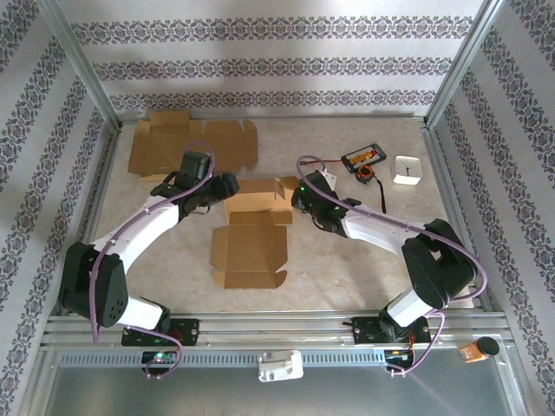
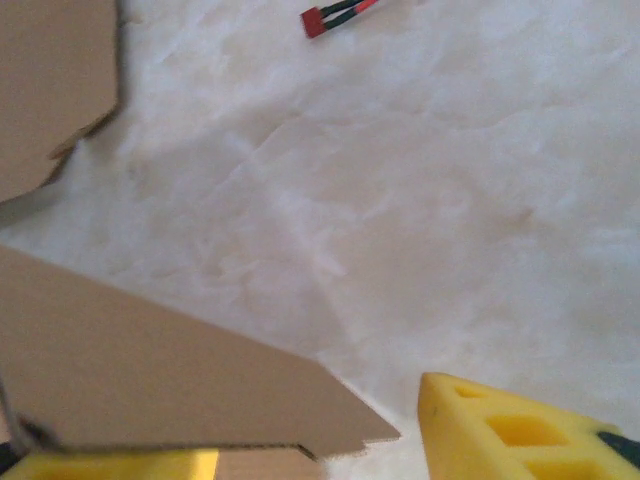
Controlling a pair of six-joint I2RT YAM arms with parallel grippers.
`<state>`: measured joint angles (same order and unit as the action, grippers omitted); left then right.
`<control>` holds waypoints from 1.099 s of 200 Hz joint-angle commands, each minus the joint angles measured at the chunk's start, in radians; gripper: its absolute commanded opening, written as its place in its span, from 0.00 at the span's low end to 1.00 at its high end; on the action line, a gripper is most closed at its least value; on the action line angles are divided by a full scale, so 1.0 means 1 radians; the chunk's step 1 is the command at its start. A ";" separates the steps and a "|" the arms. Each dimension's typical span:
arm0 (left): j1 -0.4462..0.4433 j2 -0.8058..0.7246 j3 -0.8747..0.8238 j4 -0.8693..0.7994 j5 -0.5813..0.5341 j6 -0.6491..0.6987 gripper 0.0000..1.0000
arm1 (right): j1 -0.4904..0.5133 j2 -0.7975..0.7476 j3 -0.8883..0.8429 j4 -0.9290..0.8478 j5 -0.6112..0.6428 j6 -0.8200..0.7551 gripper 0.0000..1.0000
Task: Fold the paper box
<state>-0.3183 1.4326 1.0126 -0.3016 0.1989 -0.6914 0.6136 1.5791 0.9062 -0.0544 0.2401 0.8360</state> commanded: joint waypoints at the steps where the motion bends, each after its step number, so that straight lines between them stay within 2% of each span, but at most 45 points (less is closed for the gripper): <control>1: 0.013 0.035 -0.007 -0.083 0.014 0.040 0.61 | 0.002 0.040 0.008 0.023 -0.028 -0.143 0.62; 17: 0.017 0.036 0.003 -0.093 0.009 0.057 0.61 | 0.006 0.072 0.017 0.028 -0.045 -0.217 0.63; 32: 0.022 0.035 0.012 -0.099 0.007 0.071 0.62 | -0.011 0.107 0.033 0.049 -0.163 -0.288 0.56; 41: 0.026 0.035 0.017 -0.101 0.007 0.078 0.63 | -0.016 0.127 0.048 0.047 -0.191 -0.324 0.51; 82: 0.052 -0.011 0.045 -0.146 -0.006 0.114 0.73 | -0.012 0.104 0.083 -0.005 -0.121 -0.454 0.19; 110: 0.054 -0.114 0.033 -0.130 -0.037 0.224 0.80 | -0.011 0.033 0.097 -0.061 -0.142 -0.574 0.10; 126: 0.046 -0.192 -0.008 -0.050 0.022 0.358 0.81 | -0.011 -0.006 0.104 -0.094 -0.177 -0.647 0.07; 141: 0.017 -0.259 -0.065 0.038 0.070 0.540 0.82 | -0.015 -0.035 0.100 -0.098 -0.193 -0.704 0.00; 165: -0.050 -0.321 -0.112 0.095 0.160 0.839 0.86 | -0.023 -0.054 0.120 -0.137 -0.264 -0.820 0.00; 199: -0.077 -0.271 -0.011 -0.076 0.326 1.073 0.97 | -0.044 -0.037 0.177 -0.200 -0.396 -0.921 0.00; 220: -0.078 -0.203 0.084 -0.198 0.356 1.179 1.00 | -0.049 -0.021 0.210 -0.244 -0.437 -0.967 0.00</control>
<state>-0.3908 1.1690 0.9840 -0.3534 0.4458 0.2321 0.5766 1.5455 1.0615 -0.2314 -0.0895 -0.0296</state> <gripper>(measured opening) 0.995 0.048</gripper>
